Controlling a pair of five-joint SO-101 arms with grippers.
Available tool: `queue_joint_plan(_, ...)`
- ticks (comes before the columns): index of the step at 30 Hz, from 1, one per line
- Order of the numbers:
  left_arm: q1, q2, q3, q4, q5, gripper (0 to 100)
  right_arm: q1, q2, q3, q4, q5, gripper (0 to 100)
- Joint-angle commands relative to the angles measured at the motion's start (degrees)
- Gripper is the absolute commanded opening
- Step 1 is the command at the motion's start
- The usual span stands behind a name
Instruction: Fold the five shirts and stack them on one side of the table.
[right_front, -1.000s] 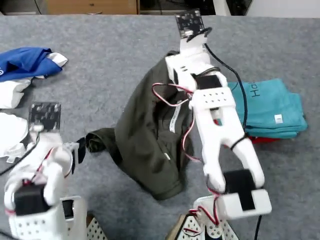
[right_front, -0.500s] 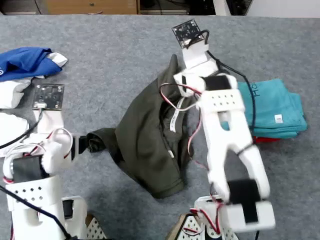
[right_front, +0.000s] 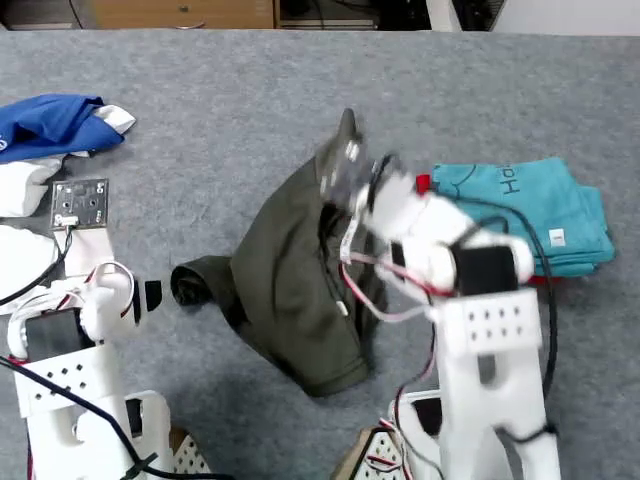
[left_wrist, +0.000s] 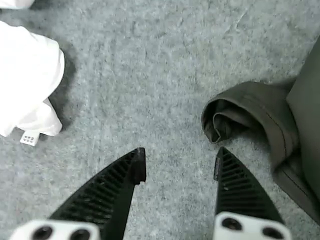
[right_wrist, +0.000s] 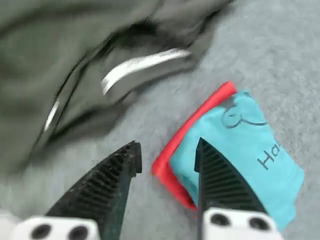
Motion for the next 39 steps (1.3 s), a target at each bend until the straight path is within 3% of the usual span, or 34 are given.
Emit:
queue_joint_plan(1, -0.62, 0.13, -0.18, -0.88, 0.44, 23, 0.57, -7.43, 4.53, 3.52, 11.52, 17.8)
queue_joint_plan(6, -2.11, 0.13, -0.09, -0.97, 0.44, 23, -0.4, -17.54, 14.46, 6.33, 19.52, 17.8)
queue_joint_plan(10, -8.53, 0.13, 0.88, -4.57, 0.53, 23, -7.96, -25.27, 23.08, 14.24, 23.12, 17.8)
queue_joint_plan(15, -14.24, 0.13, 4.4, -8.7, 0.44, 23, -14.29, -30.02, 25.63, 11.69, 26.2, 17.8)
queue_joint_plan(19, -14.42, 0.13, 7.3, -10.99, 0.44, 23, -16.4, -27.21, 28.0, 9.23, 28.75, 18.0)
queue_joint_plan(25, -14.51, 0.13, 13.71, -20.75, 0.7, 23, -23.43, -22.81, 32.66, 5.36, 29.71, 18.1)
queue_joint_plan(32, -14.24, 0.22, 18.81, -29.63, 6.77, 23, -29.32, -22.37, 37.14, -0.35, 29.8, 18.1)
queue_joint_plan(39, -14.24, 0.22, 21.63, -33.49, 11.52, 23, -29.85, -22.2, 38.81, -2.73, 30.68, 18.1)
